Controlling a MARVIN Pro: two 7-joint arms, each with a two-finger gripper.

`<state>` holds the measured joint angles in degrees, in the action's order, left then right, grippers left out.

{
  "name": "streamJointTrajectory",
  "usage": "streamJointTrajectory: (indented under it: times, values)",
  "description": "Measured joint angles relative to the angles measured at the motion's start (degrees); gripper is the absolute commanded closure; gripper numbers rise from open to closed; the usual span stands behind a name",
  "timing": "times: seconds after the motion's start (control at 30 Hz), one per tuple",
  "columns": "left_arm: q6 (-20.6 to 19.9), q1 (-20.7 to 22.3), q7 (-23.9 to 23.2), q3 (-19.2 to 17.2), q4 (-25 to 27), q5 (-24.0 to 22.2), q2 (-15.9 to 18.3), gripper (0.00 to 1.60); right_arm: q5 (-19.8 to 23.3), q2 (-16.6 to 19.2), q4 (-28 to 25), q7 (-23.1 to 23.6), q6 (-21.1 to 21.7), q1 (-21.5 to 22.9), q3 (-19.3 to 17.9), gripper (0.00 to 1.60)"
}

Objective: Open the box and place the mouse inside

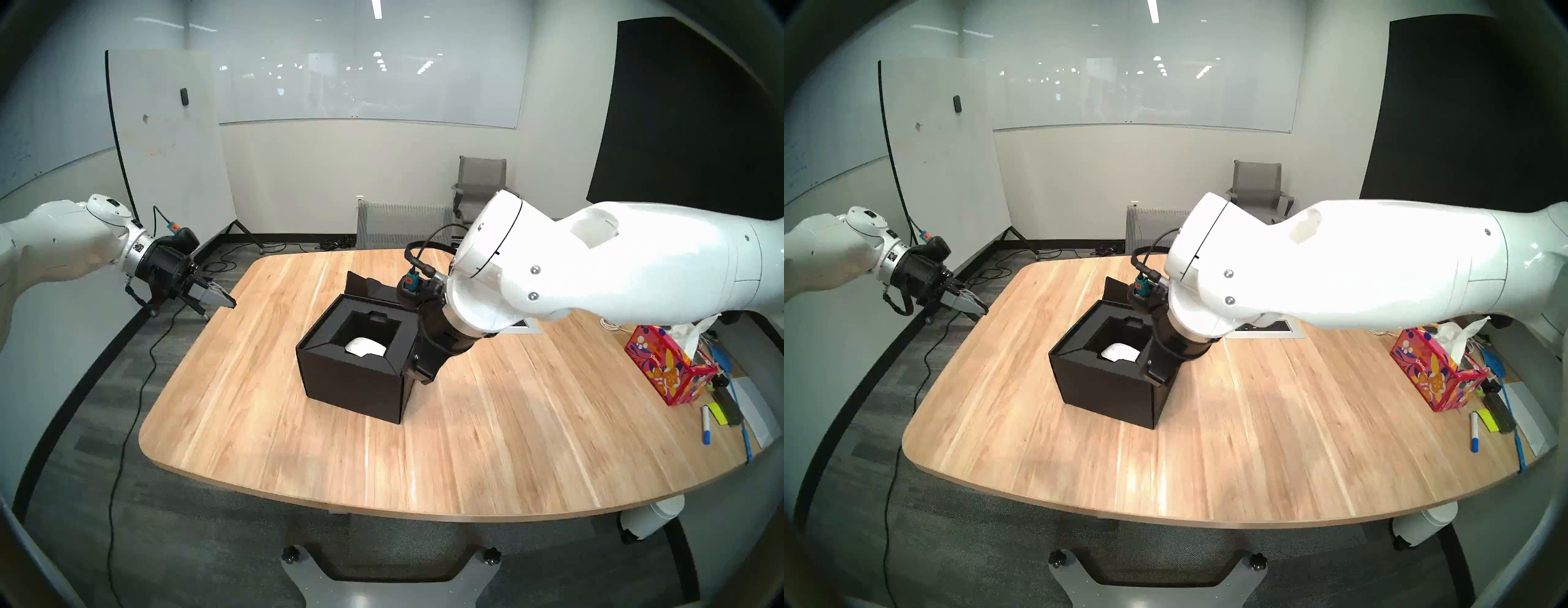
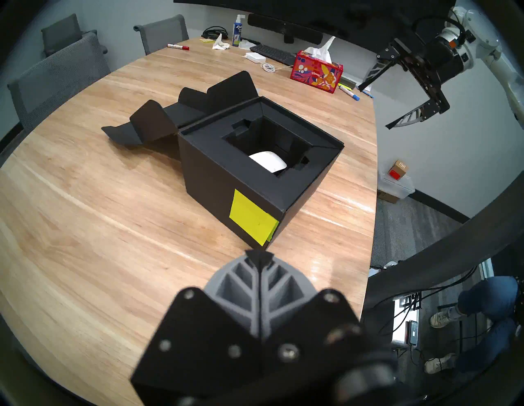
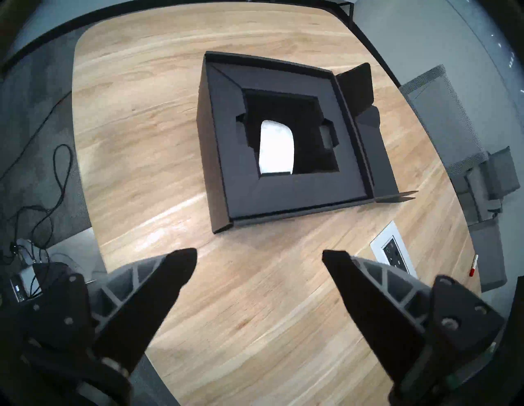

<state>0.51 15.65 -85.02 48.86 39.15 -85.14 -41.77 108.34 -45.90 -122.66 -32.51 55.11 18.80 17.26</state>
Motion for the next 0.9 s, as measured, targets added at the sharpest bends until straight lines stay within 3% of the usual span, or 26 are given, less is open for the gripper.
streamJointTrajectory:
  times: [0.43,0.9]
  values:
    - [0.0,-0.01,0.0,0.0,-0.03,0.0,-0.01,1.6,5.2,6.63,-9.14,-10.16,-1.97,0.66,4.26,0.0]
    - [0.01,-0.02,0.0,-0.01,-0.05,0.0,-0.02,1.6,9.23,12.78,-16.74,-23.53,-10.52,0.56,8.68,0.0]
